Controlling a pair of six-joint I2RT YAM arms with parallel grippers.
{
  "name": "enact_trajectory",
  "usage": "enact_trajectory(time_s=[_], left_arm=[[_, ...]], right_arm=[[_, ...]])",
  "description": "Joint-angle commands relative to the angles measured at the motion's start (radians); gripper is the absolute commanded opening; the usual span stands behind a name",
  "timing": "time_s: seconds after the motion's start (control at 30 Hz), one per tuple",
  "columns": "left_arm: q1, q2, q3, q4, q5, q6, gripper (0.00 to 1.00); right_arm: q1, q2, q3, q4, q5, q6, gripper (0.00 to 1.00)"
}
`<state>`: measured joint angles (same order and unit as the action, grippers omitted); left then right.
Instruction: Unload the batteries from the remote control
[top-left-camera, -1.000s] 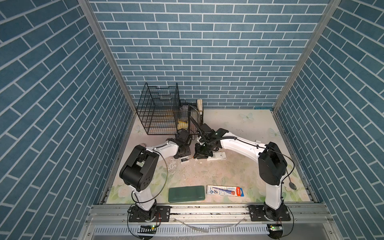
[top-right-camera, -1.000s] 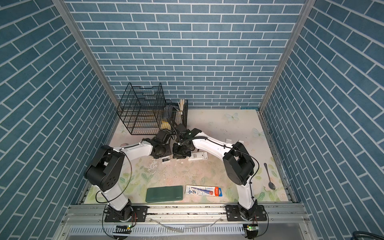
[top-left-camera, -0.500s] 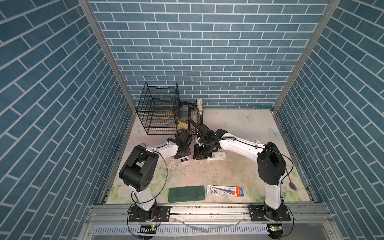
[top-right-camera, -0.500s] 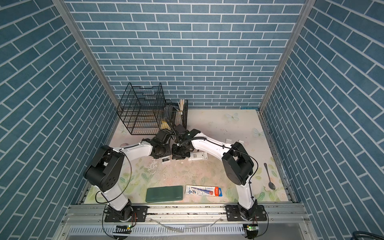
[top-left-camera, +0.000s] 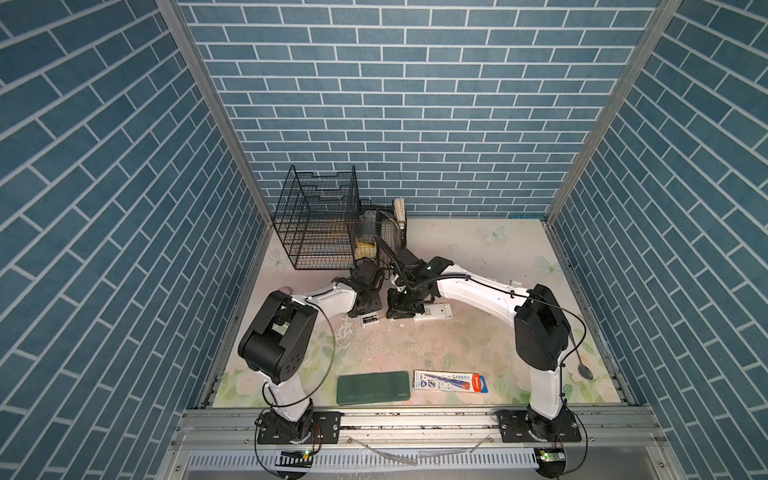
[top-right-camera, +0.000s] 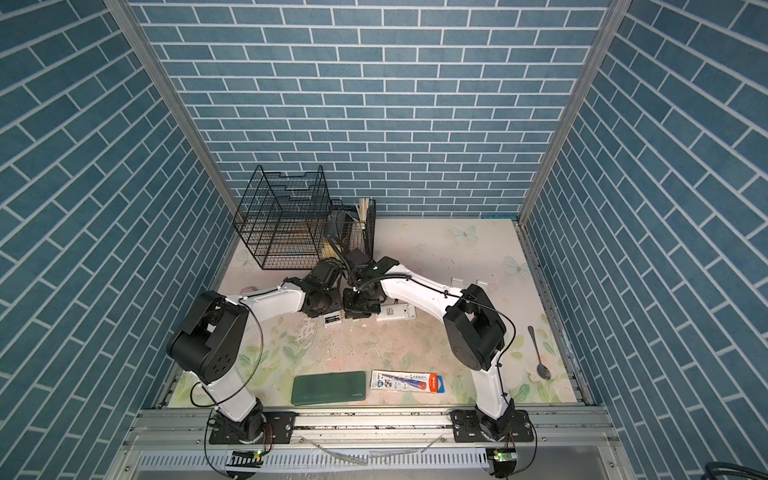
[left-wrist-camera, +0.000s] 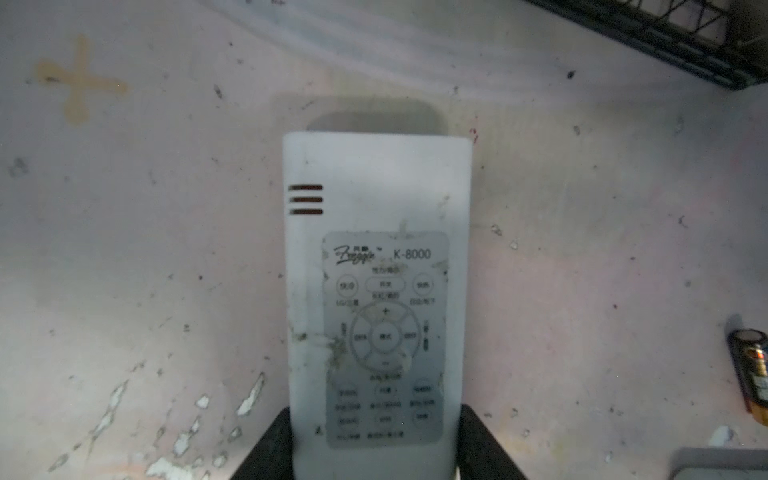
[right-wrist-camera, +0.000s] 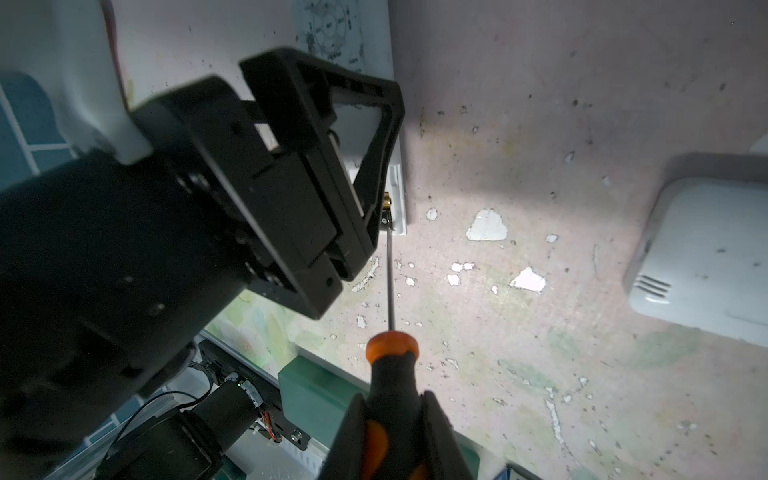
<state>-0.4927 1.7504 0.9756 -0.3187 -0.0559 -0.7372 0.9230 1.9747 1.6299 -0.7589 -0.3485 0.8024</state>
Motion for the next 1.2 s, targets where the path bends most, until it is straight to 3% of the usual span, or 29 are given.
enact_trajectory(time_s=[0.0, 0.77, 1.17], left_arm=[[-0.010, 0.101, -0.075, -0.072, 0.120, -0.032, 0.17], [-0.010, 0.103, -0.081, -0.077, 0.128, -0.052, 0.16], [-0.010, 0.111, -0.113, -0.031, 0.155, -0.077, 0.14]], right_arm=[[0.006, 0.030, 0.034, -0.098, 0.051, -0.028, 0.00], [0.054, 0.106, 0.124, -0.177, 0.121, 0.033, 0.00], [0.062, 0.119, 0.081, -0.057, 0.020, 0.096, 0.00]])
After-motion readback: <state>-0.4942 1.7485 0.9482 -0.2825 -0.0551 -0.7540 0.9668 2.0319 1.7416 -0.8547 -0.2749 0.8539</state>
